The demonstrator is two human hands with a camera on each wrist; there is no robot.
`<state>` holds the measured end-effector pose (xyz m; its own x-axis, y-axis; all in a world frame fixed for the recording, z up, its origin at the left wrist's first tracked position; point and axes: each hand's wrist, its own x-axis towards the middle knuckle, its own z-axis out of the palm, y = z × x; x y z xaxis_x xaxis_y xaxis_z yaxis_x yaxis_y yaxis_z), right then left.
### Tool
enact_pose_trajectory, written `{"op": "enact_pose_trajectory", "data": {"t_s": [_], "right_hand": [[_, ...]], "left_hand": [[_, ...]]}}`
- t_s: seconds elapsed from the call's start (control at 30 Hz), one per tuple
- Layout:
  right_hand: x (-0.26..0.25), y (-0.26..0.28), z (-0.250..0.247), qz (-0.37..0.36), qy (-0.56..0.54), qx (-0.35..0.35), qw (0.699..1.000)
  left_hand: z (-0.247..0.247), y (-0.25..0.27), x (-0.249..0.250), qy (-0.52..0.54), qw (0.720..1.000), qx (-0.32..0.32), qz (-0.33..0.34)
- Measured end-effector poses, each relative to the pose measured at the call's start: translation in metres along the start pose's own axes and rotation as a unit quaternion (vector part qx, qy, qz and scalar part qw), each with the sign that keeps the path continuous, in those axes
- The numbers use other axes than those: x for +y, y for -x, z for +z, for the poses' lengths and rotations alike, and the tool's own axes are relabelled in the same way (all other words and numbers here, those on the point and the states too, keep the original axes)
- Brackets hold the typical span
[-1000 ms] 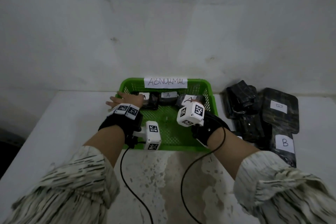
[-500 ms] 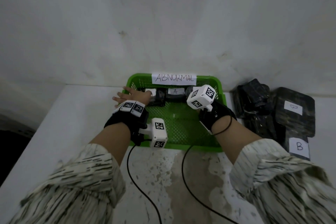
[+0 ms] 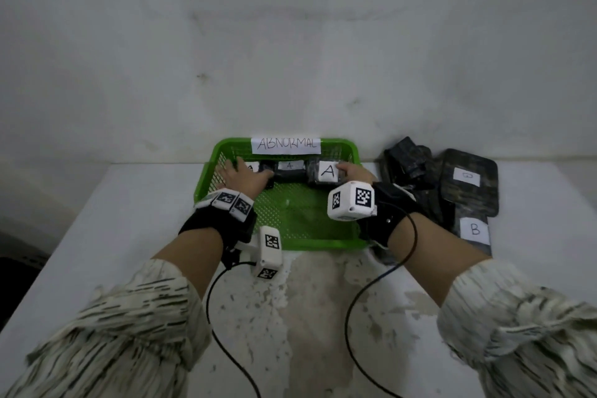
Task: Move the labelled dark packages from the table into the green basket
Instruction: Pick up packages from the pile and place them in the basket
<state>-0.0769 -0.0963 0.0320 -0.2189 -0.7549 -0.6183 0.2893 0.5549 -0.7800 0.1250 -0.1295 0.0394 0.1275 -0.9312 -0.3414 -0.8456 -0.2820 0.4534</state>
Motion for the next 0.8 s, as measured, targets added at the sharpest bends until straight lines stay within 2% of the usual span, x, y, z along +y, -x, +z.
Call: {"op": "enact_pose_trajectory", "data": {"t_s": [0.13,0.17,0.23,0.3,0.37,0.43,0.57,0.7,0.8], "right_hand": [[-0.004,0.032,-0.022,-0.010,0.015,-0.030,0.999],[-0.004,0.034,-0.030,-0.032,0.028,-0.026,0.999],[-0.010,0.031,-0.052,-0.114,0.092,0.034,0.989],[-0.015,0.027,-0.075,-0.187,0.249,0.105,0.944],[-0.019,0.016,-0.097,-0.178,0.422,0.166,0.873],[-0.020,0.016,-0.115,-0.150,0.500,0.212,0.826],[-0.018,0.008,-0.133,-0.149,0.546,0.232,0.791],[-0.018,-0.017,-0.136,-0.164,0.571,0.224,0.773],[-0.017,-0.038,-0.138,-0.146,0.596,0.198,0.764]], "left_hand": [[0.025,0.034,0.034,0.008,0.995,-0.069,0.072],[0.032,0.042,0.042,0.019,0.992,-0.083,0.089],[0.046,0.052,0.060,0.032,0.987,-0.108,0.111],[0.060,0.059,0.075,0.039,0.983,-0.124,0.133],[0.071,0.069,0.087,0.041,0.980,-0.138,0.138],[0.082,0.076,0.098,0.038,0.978,-0.150,0.141],[0.103,0.079,0.114,0.036,0.976,-0.159,0.143],[0.116,0.074,0.119,0.014,0.973,-0.187,0.137],[0.124,0.065,0.118,0.004,0.972,-0.192,0.137]]}}
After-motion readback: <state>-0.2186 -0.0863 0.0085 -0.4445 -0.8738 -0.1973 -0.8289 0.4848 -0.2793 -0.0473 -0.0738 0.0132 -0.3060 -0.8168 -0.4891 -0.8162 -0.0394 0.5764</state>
